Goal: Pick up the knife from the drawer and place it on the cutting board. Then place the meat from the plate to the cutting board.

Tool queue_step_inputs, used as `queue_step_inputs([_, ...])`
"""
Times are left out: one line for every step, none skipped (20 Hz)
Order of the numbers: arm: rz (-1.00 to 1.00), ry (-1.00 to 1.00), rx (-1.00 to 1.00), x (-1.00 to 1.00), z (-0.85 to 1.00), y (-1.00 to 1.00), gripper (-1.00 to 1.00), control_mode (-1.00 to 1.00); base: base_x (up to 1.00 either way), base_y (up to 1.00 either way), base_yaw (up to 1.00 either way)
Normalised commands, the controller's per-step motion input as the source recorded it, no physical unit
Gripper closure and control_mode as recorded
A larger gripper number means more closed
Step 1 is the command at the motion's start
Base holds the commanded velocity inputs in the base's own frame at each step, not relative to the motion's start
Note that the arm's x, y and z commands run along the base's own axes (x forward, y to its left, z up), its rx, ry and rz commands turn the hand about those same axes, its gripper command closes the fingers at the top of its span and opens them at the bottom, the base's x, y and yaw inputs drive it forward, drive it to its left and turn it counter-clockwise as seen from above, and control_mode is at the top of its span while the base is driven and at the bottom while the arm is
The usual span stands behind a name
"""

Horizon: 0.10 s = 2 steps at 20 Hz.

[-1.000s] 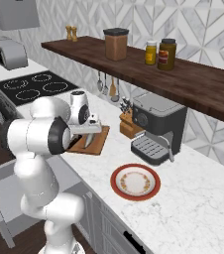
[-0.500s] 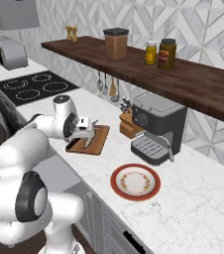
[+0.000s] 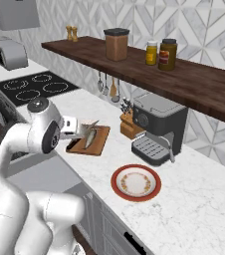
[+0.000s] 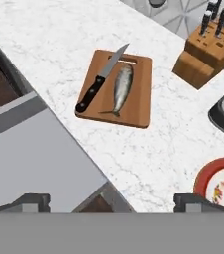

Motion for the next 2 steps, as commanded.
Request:
queue_step_inputs([0.0, -0.34, 0.02, -0.96, 0.97, 0.0, -1.0, -1.0, 0.0, 0.0, 0.0])
queue_step_inputs([0.0, -0.37, 0.03, -0.99, 0.96, 0.0, -1.0, -1.0, 0.0, 0.0, 0.0])
